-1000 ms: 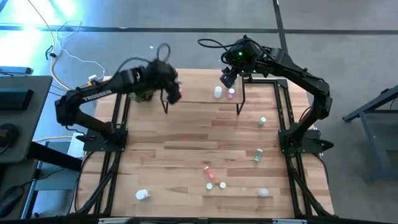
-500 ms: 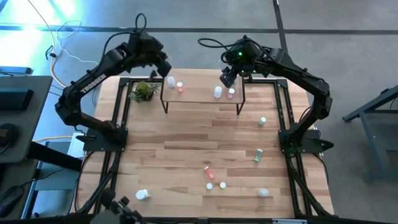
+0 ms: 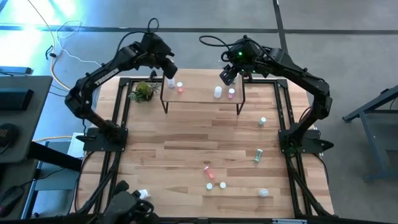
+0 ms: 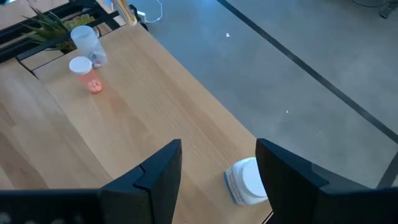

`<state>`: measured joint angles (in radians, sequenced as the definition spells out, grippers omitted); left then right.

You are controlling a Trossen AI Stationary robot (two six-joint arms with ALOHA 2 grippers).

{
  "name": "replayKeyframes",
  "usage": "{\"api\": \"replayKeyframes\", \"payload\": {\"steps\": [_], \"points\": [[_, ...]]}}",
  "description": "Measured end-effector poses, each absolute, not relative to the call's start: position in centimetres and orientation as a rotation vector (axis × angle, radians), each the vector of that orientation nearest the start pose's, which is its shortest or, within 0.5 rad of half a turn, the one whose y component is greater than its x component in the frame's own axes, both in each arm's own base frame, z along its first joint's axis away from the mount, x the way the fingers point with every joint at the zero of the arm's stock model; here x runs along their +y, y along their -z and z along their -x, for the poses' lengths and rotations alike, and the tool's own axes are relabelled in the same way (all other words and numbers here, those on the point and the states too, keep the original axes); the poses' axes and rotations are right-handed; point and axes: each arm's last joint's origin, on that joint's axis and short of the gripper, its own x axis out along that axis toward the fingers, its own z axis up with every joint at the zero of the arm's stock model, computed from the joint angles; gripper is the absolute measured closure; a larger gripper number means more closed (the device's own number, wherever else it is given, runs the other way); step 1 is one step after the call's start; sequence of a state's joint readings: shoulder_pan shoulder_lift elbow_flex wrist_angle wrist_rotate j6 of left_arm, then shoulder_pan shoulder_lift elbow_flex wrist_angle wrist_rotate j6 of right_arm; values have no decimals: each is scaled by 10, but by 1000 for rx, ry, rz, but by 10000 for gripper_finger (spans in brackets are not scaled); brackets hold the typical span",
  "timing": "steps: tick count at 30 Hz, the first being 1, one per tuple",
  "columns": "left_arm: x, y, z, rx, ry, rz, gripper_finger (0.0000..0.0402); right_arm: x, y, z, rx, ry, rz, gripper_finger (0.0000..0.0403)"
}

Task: Pick and place medicine bottles onto shelf by color
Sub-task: Put the white-yellow medicine bottle on the shelf

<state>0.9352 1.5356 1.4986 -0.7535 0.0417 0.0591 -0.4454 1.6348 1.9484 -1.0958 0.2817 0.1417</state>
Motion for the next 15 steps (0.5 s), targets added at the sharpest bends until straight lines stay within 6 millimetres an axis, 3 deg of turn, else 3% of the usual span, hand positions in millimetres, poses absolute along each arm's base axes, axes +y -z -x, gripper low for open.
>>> {"api": "replayKeyframes", "payload": {"steps": [4,15], "points": [[264,-343,-195,808,-814,372,323,-145,-432,-285,746,745,-194,206],[279,-356,-201,902,-795,391,323,-145,-432,-285,740,756,-208,206]]}}
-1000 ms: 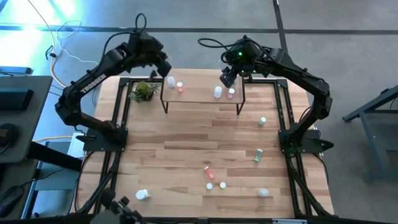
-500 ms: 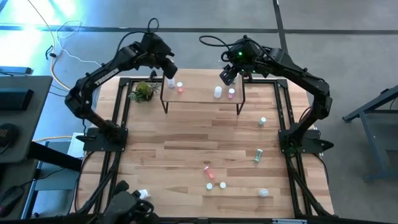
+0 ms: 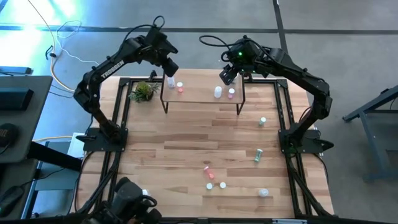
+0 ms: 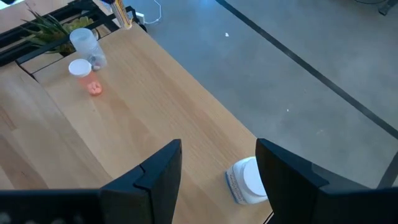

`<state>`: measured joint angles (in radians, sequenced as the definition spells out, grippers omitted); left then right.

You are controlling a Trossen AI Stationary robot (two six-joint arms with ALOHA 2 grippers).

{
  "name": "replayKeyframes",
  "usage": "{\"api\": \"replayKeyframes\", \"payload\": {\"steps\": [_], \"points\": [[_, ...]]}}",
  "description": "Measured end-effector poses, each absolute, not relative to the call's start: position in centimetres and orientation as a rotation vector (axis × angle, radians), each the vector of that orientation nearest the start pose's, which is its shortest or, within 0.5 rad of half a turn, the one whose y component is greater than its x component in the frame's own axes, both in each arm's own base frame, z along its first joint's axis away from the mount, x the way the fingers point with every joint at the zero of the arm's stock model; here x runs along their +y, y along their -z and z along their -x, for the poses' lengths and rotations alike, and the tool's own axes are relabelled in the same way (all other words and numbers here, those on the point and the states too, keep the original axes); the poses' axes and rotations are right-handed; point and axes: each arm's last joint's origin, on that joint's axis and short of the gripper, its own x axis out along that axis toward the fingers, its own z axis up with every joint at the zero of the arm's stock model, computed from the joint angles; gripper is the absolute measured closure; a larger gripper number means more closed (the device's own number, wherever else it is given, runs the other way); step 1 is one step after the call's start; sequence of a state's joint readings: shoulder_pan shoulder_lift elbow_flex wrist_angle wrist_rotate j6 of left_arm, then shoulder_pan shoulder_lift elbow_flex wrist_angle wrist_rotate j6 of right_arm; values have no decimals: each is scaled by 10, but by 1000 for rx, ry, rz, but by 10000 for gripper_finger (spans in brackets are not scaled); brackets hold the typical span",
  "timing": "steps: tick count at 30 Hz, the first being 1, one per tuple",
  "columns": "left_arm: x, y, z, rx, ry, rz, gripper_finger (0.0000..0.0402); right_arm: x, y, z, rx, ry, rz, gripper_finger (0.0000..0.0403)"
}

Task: Pick and place medicine bottles onto shelf by color
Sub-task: Put the white-yellow medicine bottle on the shelf

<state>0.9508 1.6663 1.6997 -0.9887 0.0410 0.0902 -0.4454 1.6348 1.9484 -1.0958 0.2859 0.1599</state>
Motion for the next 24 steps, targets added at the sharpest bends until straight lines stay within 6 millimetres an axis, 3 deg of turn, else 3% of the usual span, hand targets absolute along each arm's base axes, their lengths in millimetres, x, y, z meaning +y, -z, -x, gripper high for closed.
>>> {"api": "replayKeyframes", "payload": {"steps": [17,24], "points": [[281,-343,-206,968,-773,419,323,-145,-432,-284,750,755,-208,206],[287,-330,-214,1003,-758,438,323,-145,-431,-284,751,755,-208,206]]}}
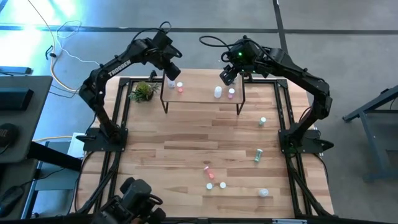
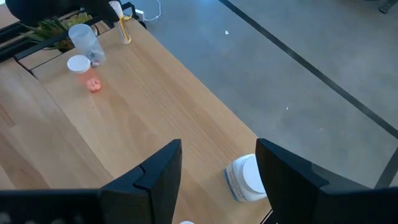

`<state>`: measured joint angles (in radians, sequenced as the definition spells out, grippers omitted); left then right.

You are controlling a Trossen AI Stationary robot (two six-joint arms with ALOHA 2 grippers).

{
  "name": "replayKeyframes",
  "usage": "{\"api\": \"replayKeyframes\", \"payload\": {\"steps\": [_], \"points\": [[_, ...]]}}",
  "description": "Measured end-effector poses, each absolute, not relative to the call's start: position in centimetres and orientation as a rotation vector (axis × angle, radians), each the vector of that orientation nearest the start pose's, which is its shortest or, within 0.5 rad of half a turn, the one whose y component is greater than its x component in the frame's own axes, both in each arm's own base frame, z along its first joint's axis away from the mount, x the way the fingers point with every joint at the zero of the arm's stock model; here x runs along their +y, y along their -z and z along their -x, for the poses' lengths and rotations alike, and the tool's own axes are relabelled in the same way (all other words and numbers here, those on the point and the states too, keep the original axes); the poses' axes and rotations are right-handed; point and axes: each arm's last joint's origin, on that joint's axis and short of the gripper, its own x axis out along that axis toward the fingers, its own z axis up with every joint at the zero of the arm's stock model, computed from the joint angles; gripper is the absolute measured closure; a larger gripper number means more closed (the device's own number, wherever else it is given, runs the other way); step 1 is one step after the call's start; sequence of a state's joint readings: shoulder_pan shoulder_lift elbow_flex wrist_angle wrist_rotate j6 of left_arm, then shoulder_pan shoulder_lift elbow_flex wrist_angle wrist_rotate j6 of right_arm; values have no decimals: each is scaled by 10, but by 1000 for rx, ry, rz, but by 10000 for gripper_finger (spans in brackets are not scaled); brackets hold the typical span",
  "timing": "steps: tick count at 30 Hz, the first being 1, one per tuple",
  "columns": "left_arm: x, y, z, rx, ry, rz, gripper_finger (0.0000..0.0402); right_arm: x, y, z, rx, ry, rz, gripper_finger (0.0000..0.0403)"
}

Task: Pick and place medicine bottles onto shelf by color
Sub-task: Put the white-yellow medicine bottle on the shelf

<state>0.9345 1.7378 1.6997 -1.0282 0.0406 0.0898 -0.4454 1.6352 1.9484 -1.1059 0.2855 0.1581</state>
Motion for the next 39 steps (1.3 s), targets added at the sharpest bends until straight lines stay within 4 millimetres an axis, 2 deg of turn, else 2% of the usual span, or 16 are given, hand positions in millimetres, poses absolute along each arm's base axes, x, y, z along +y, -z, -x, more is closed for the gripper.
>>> {"api": "replayKeyframes", "payload": {"steps": [15,31,39], "points": [[292,-321,-220,1019,-752,440,323,-144,-430,-283,772,754,-208,206],[291,-320,-221,1021,-751,445,322,-144,-430,-283,772,754,-210,206],[291,-315,-222,1055,-737,444,287,-144,-430,-283,772,754,-210,206]]}}
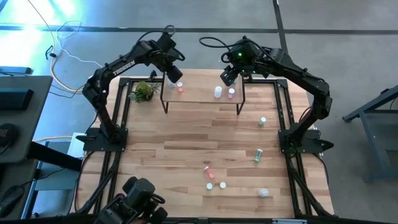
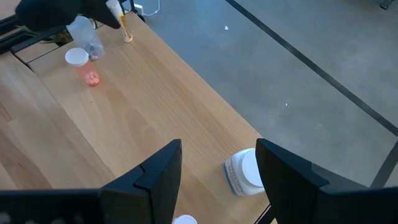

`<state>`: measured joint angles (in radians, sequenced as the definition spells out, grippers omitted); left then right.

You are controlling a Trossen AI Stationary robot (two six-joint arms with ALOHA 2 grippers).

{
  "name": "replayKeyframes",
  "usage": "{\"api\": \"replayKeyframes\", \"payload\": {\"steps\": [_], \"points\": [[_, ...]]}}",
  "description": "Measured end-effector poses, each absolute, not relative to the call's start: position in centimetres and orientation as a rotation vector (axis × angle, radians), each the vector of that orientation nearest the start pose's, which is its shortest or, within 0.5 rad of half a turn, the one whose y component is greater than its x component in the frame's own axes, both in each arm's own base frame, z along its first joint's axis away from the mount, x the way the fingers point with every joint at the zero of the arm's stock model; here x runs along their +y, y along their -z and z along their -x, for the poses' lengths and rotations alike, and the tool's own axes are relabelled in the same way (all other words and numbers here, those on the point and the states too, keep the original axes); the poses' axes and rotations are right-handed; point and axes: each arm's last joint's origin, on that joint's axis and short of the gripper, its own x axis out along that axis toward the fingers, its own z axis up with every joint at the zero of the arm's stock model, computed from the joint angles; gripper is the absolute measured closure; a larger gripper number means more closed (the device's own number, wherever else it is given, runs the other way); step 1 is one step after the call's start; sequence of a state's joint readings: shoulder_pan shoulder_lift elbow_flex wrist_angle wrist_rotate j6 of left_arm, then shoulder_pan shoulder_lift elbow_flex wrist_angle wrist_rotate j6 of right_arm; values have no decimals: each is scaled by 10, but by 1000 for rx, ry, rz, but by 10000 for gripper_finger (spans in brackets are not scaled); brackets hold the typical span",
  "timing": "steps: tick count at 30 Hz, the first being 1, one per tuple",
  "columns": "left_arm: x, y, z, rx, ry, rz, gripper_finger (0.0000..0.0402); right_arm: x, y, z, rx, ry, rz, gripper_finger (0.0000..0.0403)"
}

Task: Pick and place medicine bottles onto shelf by color
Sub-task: Put the white-yellow medicine bottle on the shelf, then put the top blue pill bottle on the shelf

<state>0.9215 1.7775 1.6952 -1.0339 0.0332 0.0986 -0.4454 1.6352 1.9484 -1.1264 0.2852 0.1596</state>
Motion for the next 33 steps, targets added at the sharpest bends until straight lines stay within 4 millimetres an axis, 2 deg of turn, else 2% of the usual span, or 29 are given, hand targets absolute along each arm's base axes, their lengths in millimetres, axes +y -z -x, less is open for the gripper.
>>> {"api": "replayKeyframes", "payload": {"steps": [16,23,33], "points": [[292,-318,-222,1036,-760,418,214,-144,-430,-283,772,755,-211,206],[293,-321,-223,1011,-759,388,196,-144,-430,-283,771,755,-211,206],[280,-351,-212,933,-789,296,199,-144,-430,-283,771,753,-211,206]]}}
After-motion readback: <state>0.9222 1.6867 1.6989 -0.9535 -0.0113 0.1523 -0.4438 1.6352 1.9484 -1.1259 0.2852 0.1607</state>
